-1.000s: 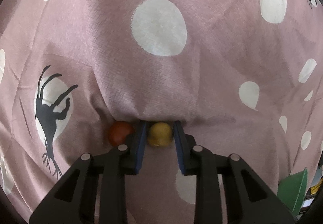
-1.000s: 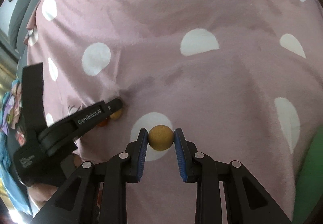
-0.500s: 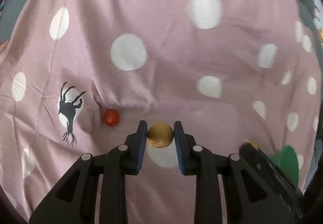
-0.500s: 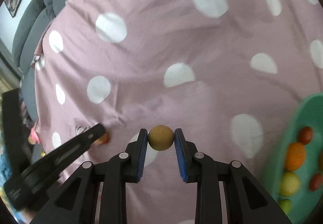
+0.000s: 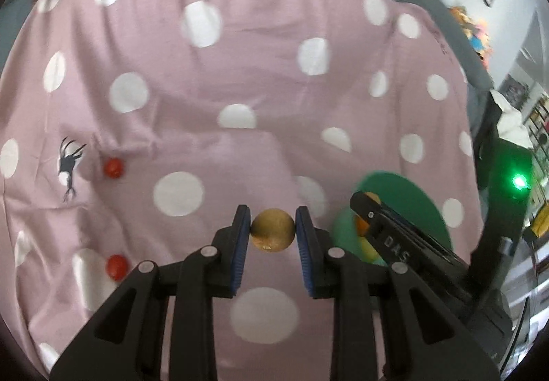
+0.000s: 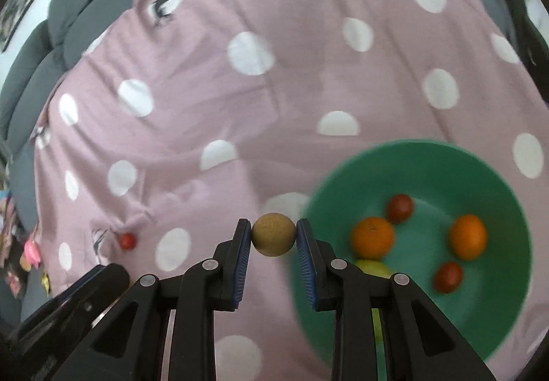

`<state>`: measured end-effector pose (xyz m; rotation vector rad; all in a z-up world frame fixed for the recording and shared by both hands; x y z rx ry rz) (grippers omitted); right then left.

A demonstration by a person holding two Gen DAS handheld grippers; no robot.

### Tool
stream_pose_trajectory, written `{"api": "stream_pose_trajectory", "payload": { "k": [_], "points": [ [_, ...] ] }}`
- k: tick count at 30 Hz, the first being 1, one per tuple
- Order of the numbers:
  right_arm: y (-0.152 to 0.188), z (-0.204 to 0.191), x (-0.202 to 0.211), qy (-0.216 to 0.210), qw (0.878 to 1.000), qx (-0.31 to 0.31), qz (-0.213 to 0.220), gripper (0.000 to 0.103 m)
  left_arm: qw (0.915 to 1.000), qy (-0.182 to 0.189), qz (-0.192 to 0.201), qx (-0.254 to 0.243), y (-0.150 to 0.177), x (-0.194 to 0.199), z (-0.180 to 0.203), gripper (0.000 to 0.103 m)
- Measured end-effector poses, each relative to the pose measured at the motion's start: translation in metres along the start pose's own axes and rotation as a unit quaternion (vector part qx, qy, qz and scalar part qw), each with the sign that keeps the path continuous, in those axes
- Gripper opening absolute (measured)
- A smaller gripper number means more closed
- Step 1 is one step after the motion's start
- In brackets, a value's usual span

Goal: Organize fruits
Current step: 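Carry both small round fruits over the green bowl, then open both grippers to drop the fruits into the bowl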

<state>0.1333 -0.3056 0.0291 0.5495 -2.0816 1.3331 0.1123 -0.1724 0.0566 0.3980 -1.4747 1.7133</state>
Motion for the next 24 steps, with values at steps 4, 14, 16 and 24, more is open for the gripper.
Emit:
{"api": "stream_pose_trajectory", "payload": {
  "k": [4,14,16,24],
  "points": [
    [-0.006,0.032,0.017,0.025,0.999,-0.032,0.021,0.030,0.9996,0.008,-0.001,-0.028,0.004,-0.005,0.026,0.027],
    [-0.003,0.114,0.039,0.097,0.989,-0.103,0.032,0.030,0.9944,0.061,-0.048,-0.071,0.025,-0.042,0.089,0.027],
    [-0.003,0.123,0.041,0.107,0.987,-0.112,0.032,0.030,0.9934,0.071,-0.053,-0.074,0.026,-0.047,0.096,0.027],
    [0.000,0.134,0.044,0.121,0.985,-0.122,0.027,0.030,0.9898,0.088,-0.067,-0.091,0.040,-0.058,0.119,0.027]
  ]
}}
Point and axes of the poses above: each gripper's, at about its wrist camera, not at the fingertips, and x roughly against the way its jaws point, z to its right, y to its underside, the point moved 9 cm from there along -x, roughly the way its jaws point, and after that the axes turned 1 degree about z, right-handed, at the moved point
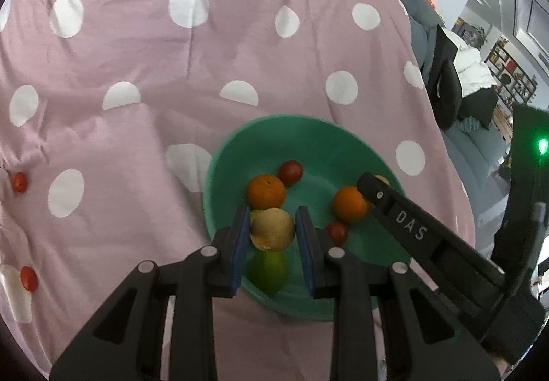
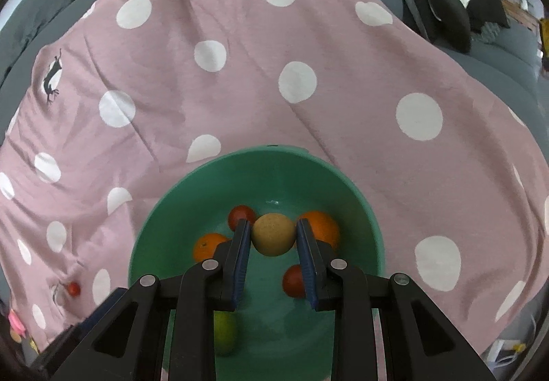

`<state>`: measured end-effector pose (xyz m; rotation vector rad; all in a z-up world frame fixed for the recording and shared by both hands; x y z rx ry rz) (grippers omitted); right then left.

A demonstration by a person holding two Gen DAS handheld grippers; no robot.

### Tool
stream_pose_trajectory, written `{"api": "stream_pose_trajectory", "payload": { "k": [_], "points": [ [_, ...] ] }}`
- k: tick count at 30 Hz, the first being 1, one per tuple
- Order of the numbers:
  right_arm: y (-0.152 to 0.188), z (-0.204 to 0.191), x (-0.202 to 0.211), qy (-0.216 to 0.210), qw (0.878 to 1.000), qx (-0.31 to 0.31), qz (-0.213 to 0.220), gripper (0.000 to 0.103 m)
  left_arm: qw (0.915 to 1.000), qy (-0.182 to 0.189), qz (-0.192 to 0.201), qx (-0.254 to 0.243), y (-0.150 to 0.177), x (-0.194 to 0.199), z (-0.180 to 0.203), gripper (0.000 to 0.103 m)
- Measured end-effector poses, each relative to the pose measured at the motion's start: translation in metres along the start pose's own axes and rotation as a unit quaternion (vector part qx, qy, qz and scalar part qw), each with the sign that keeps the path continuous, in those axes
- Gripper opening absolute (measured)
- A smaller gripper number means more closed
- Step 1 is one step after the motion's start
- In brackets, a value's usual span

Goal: Organize fruits
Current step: 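Open both grippers to drop the fruits into the bowl, then move both grippers back to the two red tomatoes on the cloth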

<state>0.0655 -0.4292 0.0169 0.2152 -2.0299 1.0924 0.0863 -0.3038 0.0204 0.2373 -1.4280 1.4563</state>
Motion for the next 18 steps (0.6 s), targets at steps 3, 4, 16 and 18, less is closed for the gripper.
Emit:
{"api": "stream_pose_trajectory", "payload": {
  "k": [3,4,16,18],
  "points": [
    [0.000,0.003,0.002,0.003,1.000,-0.002,0.001,0.030,1.0000,0.008,0.000,-0.001,0.001,-0.001,0.004,0.030],
    [-0.001,0.004,0.003,0.007,1.000,-0.002,0.001,0.030,0.9999,0.010,0.003,0.001,0.000,0.000,0.005,0.040],
    [-0.002,-0.017,0.010,-0.056,0.998,0.014,-0.002,0.045,0.9973,-0.052,0.026,0.044,-0.008,0.047,-0.058,0.066],
    [0.002,-0.037,0.013,-0.083,0.996,0.039,-0.009,0.045,0.9933,-0.085,0.030,0.073,-0.007,0.066,-0.093,0.066]
  ]
}}
Point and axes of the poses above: each gripper's, at about its wrist camera, not at the fingertips, and x roughly against the way its jaws point, z to its right, y to its underside, the point moved 9 cm from there along -x, roughly the way its jaws point, and after that the axes turned 1 degree about z, right-handed, at the moved point
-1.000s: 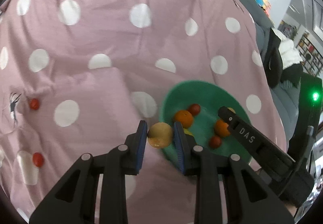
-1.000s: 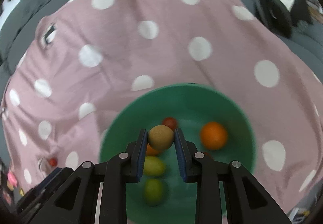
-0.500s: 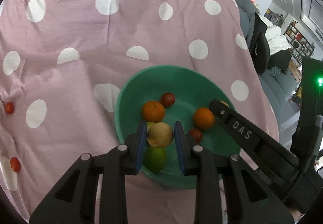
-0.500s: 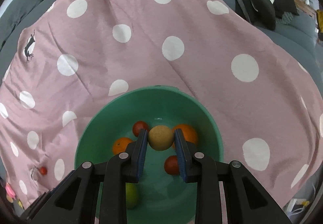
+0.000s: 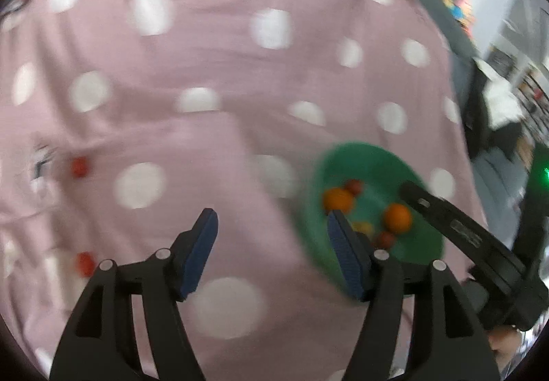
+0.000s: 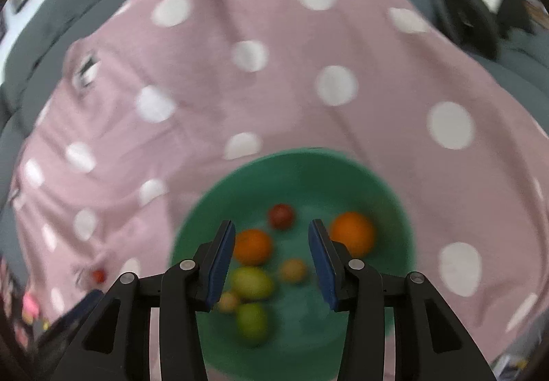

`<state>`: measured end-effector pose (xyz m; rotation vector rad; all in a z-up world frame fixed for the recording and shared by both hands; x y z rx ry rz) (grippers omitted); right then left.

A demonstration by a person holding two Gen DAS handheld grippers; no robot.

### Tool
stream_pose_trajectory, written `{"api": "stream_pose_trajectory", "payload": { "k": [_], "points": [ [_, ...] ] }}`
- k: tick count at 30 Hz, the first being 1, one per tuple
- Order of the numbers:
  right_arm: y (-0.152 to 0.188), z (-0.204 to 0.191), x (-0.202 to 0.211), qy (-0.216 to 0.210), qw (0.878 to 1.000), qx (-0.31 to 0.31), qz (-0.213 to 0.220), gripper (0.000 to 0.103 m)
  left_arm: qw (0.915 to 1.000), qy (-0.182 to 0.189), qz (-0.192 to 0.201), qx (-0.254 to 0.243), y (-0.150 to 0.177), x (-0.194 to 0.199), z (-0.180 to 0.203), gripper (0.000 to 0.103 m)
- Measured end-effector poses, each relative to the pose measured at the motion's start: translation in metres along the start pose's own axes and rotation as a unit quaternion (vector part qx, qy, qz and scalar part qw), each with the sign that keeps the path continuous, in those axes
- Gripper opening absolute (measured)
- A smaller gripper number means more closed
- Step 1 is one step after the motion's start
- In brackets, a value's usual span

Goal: Organize fruits
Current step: 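Move both grippers back to the two red tomatoes on the cloth, then close the right gripper on a red tomato while the left gripper grasps the other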

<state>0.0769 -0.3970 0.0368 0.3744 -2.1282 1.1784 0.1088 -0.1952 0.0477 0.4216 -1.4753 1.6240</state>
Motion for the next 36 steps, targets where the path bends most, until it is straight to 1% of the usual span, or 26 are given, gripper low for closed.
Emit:
{"api": "stream_pose_trajectory", "payload": {
  "k": [2,4,6,7,8,11,13,15,19,21,24,26,27,29,31,33,36],
  "points": [
    [0.006,-0.030,0.001,-0.038,0.998,0.045,-0.009,0.045,0.9993,-0.024,0.009,0.028,-0.006,0.013,-0.034,0.066],
    [0.013,-0.062,0.000,-0.065,0.994,0.084,-0.016,0.045,0.9967,-0.050,0.029,0.056,-0.011,0.030,-0.070,0.067],
    [0.024,-0.090,-0.004,-0.093,0.989,0.111,-0.031,0.045,0.9927,-0.073,0.041,0.087,-0.011,0.043,-0.107,0.072],
    [0.036,-0.114,-0.008,-0.119,0.983,0.133,-0.048,0.045,0.9902,-0.076,0.044,0.108,-0.010,0.047,-0.125,0.076],
    [0.045,-0.131,-0.011,-0.136,0.978,0.147,-0.061,0.045,0.9867,-0.076,0.045,0.136,-0.009,0.050,-0.143,0.079],
    [0.076,-0.180,-0.020,-0.179,0.961,0.189,-0.097,0.045,0.9756,-0.074,0.040,0.203,-0.002,0.053,-0.181,0.081],
    [0.101,-0.211,-0.028,-0.207,0.946,0.213,-0.130,0.045,0.9705,-0.082,0.037,0.224,0.002,0.054,-0.201,0.081],
    [0.128,-0.237,-0.039,-0.226,0.932,0.230,-0.167,0.045,0.9702,-0.093,0.028,0.222,0.004,0.054,-0.212,0.081],
    [0.165,-0.262,-0.063,-0.238,0.913,0.245,-0.224,0.045,0.9665,-0.121,0.021,0.225,0.008,0.052,-0.234,0.081],
    [0.177,-0.268,-0.074,-0.234,0.909,0.243,-0.244,0.045,0.9636,-0.133,0.016,0.231,0.011,0.052,-0.245,0.081],
    [0.190,-0.274,-0.083,-0.239,0.903,0.240,-0.265,0.042,0.9588,-0.118,0.024,0.258,0.010,0.053,-0.256,0.080],
    [0.197,-0.277,-0.086,-0.240,0.899,0.241,-0.277,0.042,0.9576,-0.108,0.021,0.266,0.009,0.051,-0.258,0.080],
    [0.201,-0.277,-0.089,-0.232,0.899,0.244,-0.281,0.042,0.9578,-0.106,0.022,0.266,0.008,0.050,-0.259,0.080],
    [0.204,-0.279,-0.092,-0.220,0.900,0.253,-0.277,0.041,0.9588,-0.108,0.023,0.262,0.005,0.049,-0.260,0.080],
    [0.205,-0.282,-0.091,-0.218,0.900,0.262,-0.270,0.041,0.9593,-0.113,0.021,0.258,0.004,0.047,-0.261,0.079],
    [0.205,-0.285,-0.092,-0.213,0.901,0.269,-0.264,0.034,0.9607,-0.113,0.019,0.253,0.000,0.043,-0.261,0.077],
    [0.210,-0.289,-0.090,-0.201,0.898,0.300,-0.250,0.030,0.9613,-0.108,0.020,0.252,-0.004,0.040,-0.261,0.070]
  ]
}}
Point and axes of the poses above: each gripper's, at about its wrist camera, not at the fingertips, and x roughly against the way its jaws point, z to its right, y to its underside, the point moved 9 cm from there along -x, roughly the way its jaws point, and after that the axes turned 1 degree about z, right-handed, at the moved point
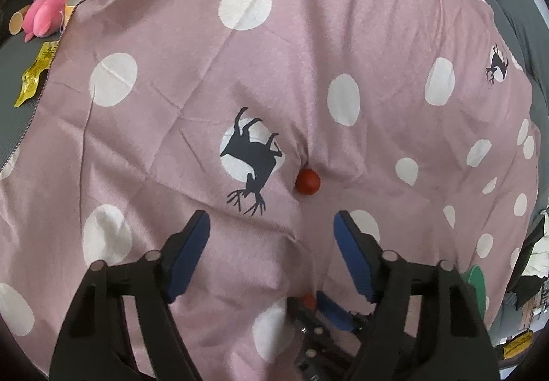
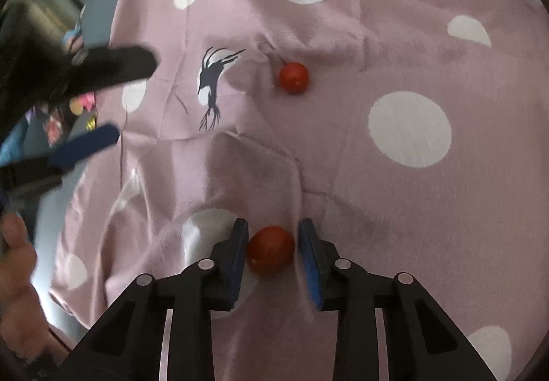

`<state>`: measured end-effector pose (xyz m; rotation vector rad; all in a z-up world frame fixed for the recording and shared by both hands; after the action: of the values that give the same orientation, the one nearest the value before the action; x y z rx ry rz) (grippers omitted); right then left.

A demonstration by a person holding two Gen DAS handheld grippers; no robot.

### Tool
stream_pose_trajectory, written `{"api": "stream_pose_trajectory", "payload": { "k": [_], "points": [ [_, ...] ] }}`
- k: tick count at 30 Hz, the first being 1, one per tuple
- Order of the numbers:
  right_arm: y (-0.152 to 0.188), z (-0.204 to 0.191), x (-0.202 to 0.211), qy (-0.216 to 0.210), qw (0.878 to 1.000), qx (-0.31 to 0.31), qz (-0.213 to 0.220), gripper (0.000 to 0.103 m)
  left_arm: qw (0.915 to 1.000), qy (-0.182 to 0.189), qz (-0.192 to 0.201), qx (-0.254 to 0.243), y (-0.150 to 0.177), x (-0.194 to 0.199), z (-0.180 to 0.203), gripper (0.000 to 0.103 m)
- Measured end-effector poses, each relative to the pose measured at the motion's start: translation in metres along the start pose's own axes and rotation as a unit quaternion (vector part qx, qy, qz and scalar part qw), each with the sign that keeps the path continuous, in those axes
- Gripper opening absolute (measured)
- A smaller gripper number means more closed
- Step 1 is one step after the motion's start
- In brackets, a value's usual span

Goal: Organize fruits
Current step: 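Close the right gripper on a red tomato while the left gripper grasps the other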

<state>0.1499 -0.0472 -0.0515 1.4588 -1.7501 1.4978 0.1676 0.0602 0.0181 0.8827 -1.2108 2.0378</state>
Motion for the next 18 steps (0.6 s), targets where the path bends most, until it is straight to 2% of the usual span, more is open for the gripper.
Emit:
{"api": "stream_pose_trajectory", "payload": {
  "k": [3,11,18],
  "points": [
    [0.000,-0.001,0.001,0.006,1.000,0.007,0.001,0.030,0.9999,0.002,-0.005,-0.009,-0.001,-0.005,0.004,0.064],
    [-0.003,0.021,0.023,-0.050,0.998,-0.044,0.009,0.030,0.9995,-0.002,-0.003,-0.031,0.001,-0.010,0.016,0.064],
    [-0.010,0.043,0.037,-0.048,0.996,-0.073,0.035,0.030,0.9991,-0.004,-0.002,-0.042,0.003,-0.012,0.023,0.064]
  ]
}}
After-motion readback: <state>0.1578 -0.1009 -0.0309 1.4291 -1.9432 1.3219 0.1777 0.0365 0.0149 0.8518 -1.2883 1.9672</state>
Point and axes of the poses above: each gripper's, at about its wrist camera, not at the fingertips, and x roughly against the way its jaws point, z to its right, y to its underside, the point moved 9 cm from there along -x, roughly the way its jaws point, and after that the axes turned 1 degree about z, right-handed, at the moved point
